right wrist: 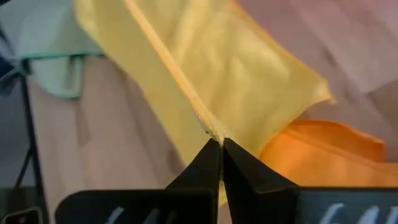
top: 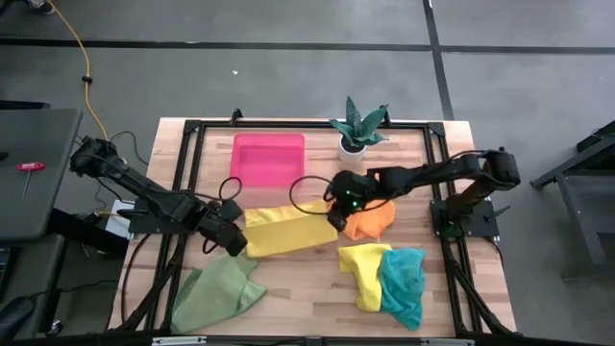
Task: Fold microfiber towels
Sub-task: Fold the top yellow microfiber towel
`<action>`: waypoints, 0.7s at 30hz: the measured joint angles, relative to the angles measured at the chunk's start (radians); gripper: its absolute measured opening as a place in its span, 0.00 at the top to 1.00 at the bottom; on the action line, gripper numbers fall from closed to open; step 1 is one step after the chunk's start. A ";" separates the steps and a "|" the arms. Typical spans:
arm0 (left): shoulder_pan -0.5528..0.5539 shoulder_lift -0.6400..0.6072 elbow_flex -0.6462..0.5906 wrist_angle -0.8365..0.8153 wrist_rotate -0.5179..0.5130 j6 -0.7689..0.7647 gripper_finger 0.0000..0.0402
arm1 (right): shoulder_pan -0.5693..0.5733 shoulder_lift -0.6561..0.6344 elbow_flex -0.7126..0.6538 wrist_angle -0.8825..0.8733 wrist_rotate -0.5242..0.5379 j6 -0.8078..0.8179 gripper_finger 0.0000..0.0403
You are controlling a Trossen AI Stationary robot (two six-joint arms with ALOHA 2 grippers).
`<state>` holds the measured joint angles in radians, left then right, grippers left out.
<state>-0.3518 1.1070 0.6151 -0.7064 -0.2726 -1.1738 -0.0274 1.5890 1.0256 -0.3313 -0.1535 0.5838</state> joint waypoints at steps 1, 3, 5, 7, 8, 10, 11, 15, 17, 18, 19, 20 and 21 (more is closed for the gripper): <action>0.010 0.005 0.000 0.000 -0.001 0.008 1.00 | -0.008 0.004 0.000 -0.003 0.001 0.002 1.00; 0.028 0.021 0.000 0.004 -0.016 0.020 1.00 | -0.020 0.013 0.000 -0.005 0.008 0.001 1.00; 0.044 0.034 0.000 -0.004 -0.047 0.025 1.00 | -0.025 0.030 0.000 -0.004 0.021 0.003 1.00; 0.063 0.049 0.000 -0.004 -0.071 0.025 1.00 | -0.025 0.047 0.000 -0.006 0.030 0.003 1.00; 0.072 0.053 0.000 -0.009 -0.075 0.026 1.00 | -0.025 0.056 0.000 0.000 0.031 0.003 1.00; 0.090 0.061 0.000 -0.010 -0.085 0.025 1.00 | -0.025 0.069 0.000 0.000 0.048 0.013 1.00; 0.098 0.066 0.000 -0.010 -0.088 0.025 1.00 | -0.025 0.074 0.000 0.001 0.054 0.021 1.00; 0.121 0.073 0.000 -0.022 -0.095 0.026 1.00 | -0.025 0.083 0.000 0.011 0.076 0.022 1.00; 0.127 0.074 0.000 -0.039 -0.094 0.029 1.00 | -0.025 0.085 0.000 0.018 0.088 0.022 1.00; 0.130 0.073 0.000 -0.039 -0.093 0.037 1.00 | -0.025 0.086 0.000 0.016 0.093 0.022 1.00; 0.130 0.073 0.000 -0.038 -0.092 0.049 1.00 | -0.025 0.087 0.000 0.015 0.093 0.022 1.00; 0.130 0.073 0.000 -0.038 -0.092 0.060 1.00 | -0.025 0.087 0.000 0.017 0.093 0.022 1.00; 0.129 0.073 0.000 -0.038 -0.096 0.063 0.99 | -0.025 0.087 0.000 0.018 0.093 0.022 1.00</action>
<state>-0.2229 1.1805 0.6151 -0.7445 -0.3685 -1.1105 -0.0528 1.6756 1.0260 -0.3134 -0.0601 0.6060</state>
